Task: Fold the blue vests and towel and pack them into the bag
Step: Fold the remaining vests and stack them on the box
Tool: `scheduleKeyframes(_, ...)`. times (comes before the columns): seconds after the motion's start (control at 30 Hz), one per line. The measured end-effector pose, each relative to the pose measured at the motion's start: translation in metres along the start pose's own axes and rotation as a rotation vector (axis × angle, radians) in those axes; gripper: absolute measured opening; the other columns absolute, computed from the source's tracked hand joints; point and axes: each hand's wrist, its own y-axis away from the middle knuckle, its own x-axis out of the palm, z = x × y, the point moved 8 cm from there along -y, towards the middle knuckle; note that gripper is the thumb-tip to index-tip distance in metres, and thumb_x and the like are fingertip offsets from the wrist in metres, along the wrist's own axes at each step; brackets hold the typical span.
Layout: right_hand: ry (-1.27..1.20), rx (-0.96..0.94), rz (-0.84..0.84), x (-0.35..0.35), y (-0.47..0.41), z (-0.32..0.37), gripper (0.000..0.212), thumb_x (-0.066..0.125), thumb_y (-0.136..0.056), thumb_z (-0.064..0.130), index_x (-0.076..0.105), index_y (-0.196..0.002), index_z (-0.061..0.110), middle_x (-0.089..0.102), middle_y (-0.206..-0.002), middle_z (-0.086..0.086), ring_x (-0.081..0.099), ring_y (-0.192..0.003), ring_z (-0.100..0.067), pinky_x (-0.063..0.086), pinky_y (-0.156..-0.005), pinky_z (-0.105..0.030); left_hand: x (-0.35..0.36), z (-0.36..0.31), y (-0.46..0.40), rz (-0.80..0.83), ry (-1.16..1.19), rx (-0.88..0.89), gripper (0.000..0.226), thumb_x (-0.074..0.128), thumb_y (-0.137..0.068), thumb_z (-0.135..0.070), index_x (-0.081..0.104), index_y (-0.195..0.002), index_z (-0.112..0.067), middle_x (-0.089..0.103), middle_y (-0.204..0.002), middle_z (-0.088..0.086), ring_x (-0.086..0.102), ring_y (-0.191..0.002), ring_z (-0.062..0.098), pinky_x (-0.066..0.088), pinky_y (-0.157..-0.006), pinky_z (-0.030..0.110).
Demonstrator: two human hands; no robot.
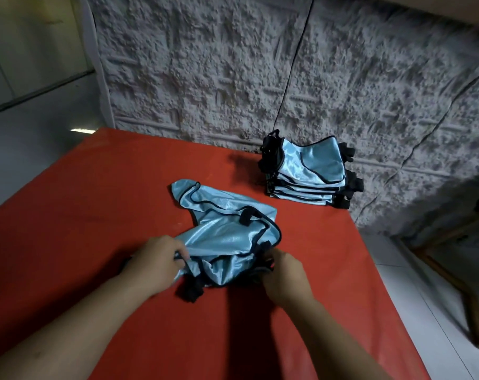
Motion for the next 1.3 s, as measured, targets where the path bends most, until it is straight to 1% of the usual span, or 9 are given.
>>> scheduleKeyframes(0.1,-0.065,0.081,-0.033,-0.033,-0.004,-0.022,0.061,0.082,-0.072,0.017,0.060,-0.127,0.031,0.074,-0.100,-0.005,0.069,-0.094,-0.025,0.046,-0.072,-0.027,-0.026,0.008,-0.002,-0.063,0.148,0.001,0.016,0.083,-0.080,-0.012,0.079,-0.085,-0.027,0.069,-0.078,-0.015,0.061,-0.074,-0.002,0.044,-0.071,0.023)
scheduleKeyframes(0.27,0.009,0.237,-0.047,-0.076,0.003,-0.068,0.022,0.066,-0.075,0.006,0.068,-0.060,0.021,0.065,-0.059,-0.005,0.059,-0.063,-0.024,0.040,-0.054,-0.028,-0.063,0.029,-0.005,-0.300,0.110,-0.047,0.013,0.077,-0.082,-0.002,0.080,-0.088,-0.013,0.076,-0.089,0.004,0.069,-0.083,0.023,0.051,-0.080,0.033)
scheduleKeyframes(0.5,-0.331,0.498,-0.049,-0.087,0.007,-0.094,0.019,0.054,-0.089,0.002,0.071,-0.083,0.005,0.062,-0.063,-0.003,0.070,-0.058,-0.015,0.047,-0.046,-0.015,-0.100,0.069,-0.005,-0.495,-0.039,-0.283,0.025,0.065,-0.087,0.001,0.073,-0.111,-0.003,0.066,-0.114,0.025,0.062,-0.102,0.045,0.049,-0.093,0.047)
scheduleKeyframes(0.63,-0.503,0.384,-0.153,-0.093,0.002,-0.082,0.022,0.058,-0.088,0.013,0.073,-0.076,0.003,0.068,-0.056,-0.008,0.070,-0.061,-0.032,0.061,-0.064,-0.047,-0.087,0.062,-0.006,-0.413,-0.037,-0.328,0.056,0.070,-0.087,-0.007,0.054,-0.140,0.000,0.048,-0.138,0.032,0.047,-0.125,0.047,0.037,-0.111,0.050)
scheduleKeyframes(0.73,-0.640,0.216,-0.152,-0.091,0.002,-0.057,0.031,0.071,-0.075,0.031,0.075,-0.084,0.001,0.066,-0.064,-0.006,0.059,-0.064,-0.022,0.051,-0.064,-0.043,-0.068,-0.005,0.009,-0.432,-0.048,0.021,0.045,0.068,-0.083,-0.025,0.068,-0.127,-0.013,0.053,-0.135,0.017,0.049,-0.124,0.038,0.037,-0.110,0.045)
scheduleKeyframes(0.83,-0.816,0.035,-0.056,-0.082,0.010,-0.016,0.008,0.078,-0.078,0.009,0.072,-0.080,0.003,0.067,-0.070,-0.011,0.056,-0.067,-0.021,0.042,-0.066,-0.036,-0.036,-0.074,0.034,-0.301,0.069,0.379,0.038,0.067,-0.084,-0.040,0.071,-0.118,-0.022,0.057,-0.124,-0.004,0.055,-0.118,0.017,0.039,-0.106,0.029)
scheduleKeyframes(0.97,-0.650,-0.252,0.162,-0.059,0.035,0.046,0.025,0.084,-0.068,-0.006,0.068,-0.075,0.011,0.065,-0.064,0.003,0.053,-0.059,-0.008,0.043,-0.055,-0.024,0.003,-0.122,0.054,0.001,0.352,0.463,0.075,0.082,-0.072,-0.048,0.054,-0.141,-0.032,0.050,-0.140,-0.024,0.046,-0.131,-0.006,0.035,-0.110,0.015)
scheduleKeyframes(1.1,-0.663,-0.290,0.252,-0.050,0.048,0.068,0.017,0.083,-0.065,0.003,0.075,-0.068,0.018,0.066,-0.061,-0.002,0.055,-0.054,-0.013,0.045,-0.052,-0.029,0.013,-0.130,0.049,0.104,0.630,0.310,0.055,0.091,-0.069,-0.026,0.063,-0.113,-0.043,0.071,-0.100,-0.019,0.067,-0.094,-0.001,0.051,-0.085,0.016)
scheduleKeyframes(1.3,-0.789,-0.259,0.271,-0.055,0.044,0.068,0.024,0.079,-0.082,-0.002,0.074,-0.065,0.014,0.068,-0.063,-0.014,0.065,-0.057,-0.027,0.056,-0.055,-0.035,0.005,-0.117,0.037,0.223,0.641,0.198,0.021,0.088,-0.076,-0.022,0.067,-0.079,-0.019,0.065,-0.064,-0.007,0.055,-0.058,0.002,0.044,-0.059,0.022)
